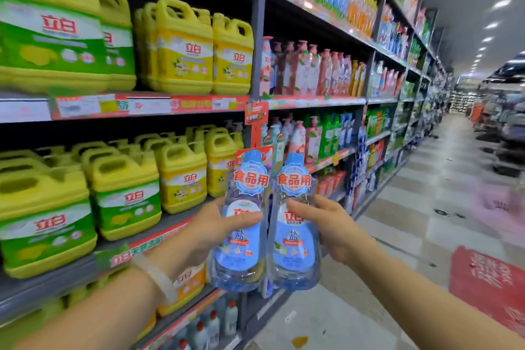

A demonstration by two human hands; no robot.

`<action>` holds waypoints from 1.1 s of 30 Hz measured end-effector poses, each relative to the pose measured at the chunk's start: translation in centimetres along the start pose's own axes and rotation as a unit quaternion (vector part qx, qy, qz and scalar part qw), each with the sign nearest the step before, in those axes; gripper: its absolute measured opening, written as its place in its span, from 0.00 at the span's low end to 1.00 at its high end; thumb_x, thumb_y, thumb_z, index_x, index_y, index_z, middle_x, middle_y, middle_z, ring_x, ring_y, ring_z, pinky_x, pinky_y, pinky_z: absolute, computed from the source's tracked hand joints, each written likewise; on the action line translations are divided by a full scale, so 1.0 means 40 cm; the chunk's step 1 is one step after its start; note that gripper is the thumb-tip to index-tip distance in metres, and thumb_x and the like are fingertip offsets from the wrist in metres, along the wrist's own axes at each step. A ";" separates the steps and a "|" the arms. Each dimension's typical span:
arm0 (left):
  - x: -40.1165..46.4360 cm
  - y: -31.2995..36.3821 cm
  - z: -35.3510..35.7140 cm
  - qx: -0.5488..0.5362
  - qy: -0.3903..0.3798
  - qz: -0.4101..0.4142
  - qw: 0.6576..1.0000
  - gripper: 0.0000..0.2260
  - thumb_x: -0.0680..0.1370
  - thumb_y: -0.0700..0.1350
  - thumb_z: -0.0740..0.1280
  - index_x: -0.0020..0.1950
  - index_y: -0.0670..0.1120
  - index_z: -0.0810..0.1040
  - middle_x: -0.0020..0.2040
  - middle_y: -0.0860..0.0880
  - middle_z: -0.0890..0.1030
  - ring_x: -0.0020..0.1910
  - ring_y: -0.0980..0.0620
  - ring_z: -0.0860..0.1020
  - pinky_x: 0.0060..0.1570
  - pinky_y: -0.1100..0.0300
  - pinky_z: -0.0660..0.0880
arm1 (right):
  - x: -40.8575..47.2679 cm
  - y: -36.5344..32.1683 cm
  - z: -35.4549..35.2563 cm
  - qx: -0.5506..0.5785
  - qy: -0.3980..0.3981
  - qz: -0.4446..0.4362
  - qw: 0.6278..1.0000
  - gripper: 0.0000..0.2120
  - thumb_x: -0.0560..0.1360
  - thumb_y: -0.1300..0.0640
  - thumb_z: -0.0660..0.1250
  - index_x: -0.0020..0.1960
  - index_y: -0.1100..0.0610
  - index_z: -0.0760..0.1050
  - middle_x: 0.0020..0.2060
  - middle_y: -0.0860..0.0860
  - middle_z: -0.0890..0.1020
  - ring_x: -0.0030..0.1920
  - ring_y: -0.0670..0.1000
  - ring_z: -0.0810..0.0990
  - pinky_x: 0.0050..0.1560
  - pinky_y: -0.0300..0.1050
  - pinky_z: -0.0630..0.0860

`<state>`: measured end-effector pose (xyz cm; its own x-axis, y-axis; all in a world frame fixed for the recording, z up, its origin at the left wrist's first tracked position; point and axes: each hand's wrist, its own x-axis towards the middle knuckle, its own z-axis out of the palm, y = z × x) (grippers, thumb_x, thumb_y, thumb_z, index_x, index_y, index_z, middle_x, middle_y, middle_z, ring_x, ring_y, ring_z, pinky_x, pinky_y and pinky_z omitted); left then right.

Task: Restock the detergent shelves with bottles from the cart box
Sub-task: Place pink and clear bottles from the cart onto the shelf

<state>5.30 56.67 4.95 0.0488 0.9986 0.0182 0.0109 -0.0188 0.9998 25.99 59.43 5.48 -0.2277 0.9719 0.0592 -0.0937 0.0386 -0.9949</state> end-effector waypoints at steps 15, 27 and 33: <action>0.711 0.150 0.264 0.055 -0.019 0.098 0.993 0.37 0.54 0.57 0.81 0.60 0.46 0.76 0.47 0.48 0.85 0.45 0.48 0.83 0.43 0.49 0.81 | 0.568 -0.160 -0.437 -0.010 0.014 -0.093 0.996 0.03 0.74 0.59 0.68 0.48 0.56 0.79 0.36 0.48 0.86 0.34 0.47 0.85 0.30 0.39 0.78; 1.119 0.318 0.358 0.042 0.167 0.190 0.967 0.10 0.69 0.41 0.75 0.44 0.49 0.76 0.34 0.53 0.83 0.28 0.59 0.80 0.20 0.67 0.73 | 1.124 -0.351 -0.609 -0.033 -0.149 -0.162 0.975 0.08 0.72 0.57 0.69 0.51 0.56 0.78 0.45 0.52 0.84 0.40 0.48 0.85 0.34 0.39 0.79; 1.258 0.442 0.290 0.117 0.235 0.262 0.929 0.08 0.69 0.45 0.74 0.45 0.50 0.77 0.34 0.55 0.83 0.28 0.58 0.80 0.19 0.65 0.71 | 1.350 -0.459 -0.554 -0.007 -0.207 -0.232 0.950 0.09 0.72 0.58 0.69 0.52 0.56 0.77 0.40 0.48 0.85 0.38 0.45 0.84 0.35 0.37 0.79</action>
<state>19.54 106.01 23.41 -0.3316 0.7597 0.5594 0.3286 -0.4629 0.8233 36.90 116.34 25.10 -0.5270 0.6751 0.5163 -0.2657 0.4462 -0.8546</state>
